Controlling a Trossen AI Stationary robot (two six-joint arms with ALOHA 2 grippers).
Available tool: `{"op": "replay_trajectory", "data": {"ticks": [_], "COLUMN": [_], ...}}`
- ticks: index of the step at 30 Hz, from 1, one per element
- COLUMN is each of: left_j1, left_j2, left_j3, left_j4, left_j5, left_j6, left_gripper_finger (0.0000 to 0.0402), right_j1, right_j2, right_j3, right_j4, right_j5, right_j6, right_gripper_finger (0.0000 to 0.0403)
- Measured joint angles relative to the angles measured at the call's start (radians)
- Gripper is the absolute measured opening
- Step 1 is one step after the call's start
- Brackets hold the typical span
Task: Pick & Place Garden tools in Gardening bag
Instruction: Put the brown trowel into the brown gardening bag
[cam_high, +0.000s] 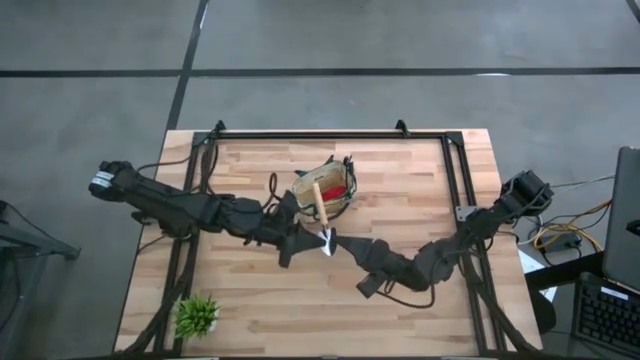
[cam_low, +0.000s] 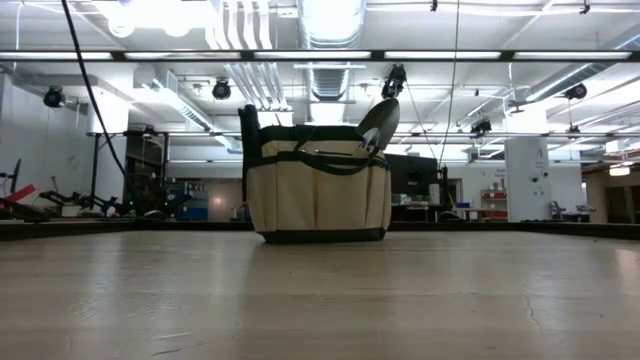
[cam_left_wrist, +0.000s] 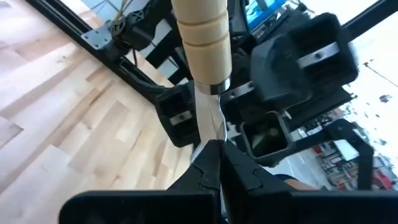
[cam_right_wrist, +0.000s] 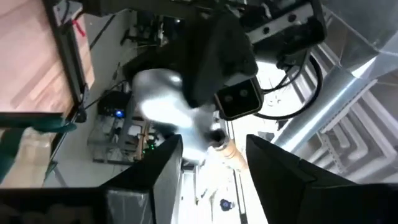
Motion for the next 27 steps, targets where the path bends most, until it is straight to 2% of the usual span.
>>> {"op": "replay_trajectory", "data": {"ticks": [8, 11, 22, 27], "left_j1": [0.0, 0.0, 0.0, 0.0], "left_j2": [-0.042, -0.033, 0.033, 0.059], "left_j3": [0.003, 0.003, 0.003, 0.003], "left_j4": [0.007, 0.003, 0.039, 0.125], "left_j5": [0.004, 0.049, 0.07, 0.076], "left_j6": [-0.003, -0.035, -0.043, -0.031], "left_gripper_finger": [0.0, 0.0, 0.0, 0.0], "right_j1": [0.04, 0.042, 0.041, 0.041], "right_j2": [0.003, 0.006, 0.006, 0.006], "right_j3": [-0.035, -0.049, -0.05, -0.049], "right_j4": [-0.007, -0.009, 0.003, 0.002], "right_j5": [0.008, 0.006, -0.054, -0.061], "right_j6": [-0.013, -0.03, -0.062, -0.062], "right_gripper_finger": [0.018, 0.0175, 0.0166, 0.0166]}}
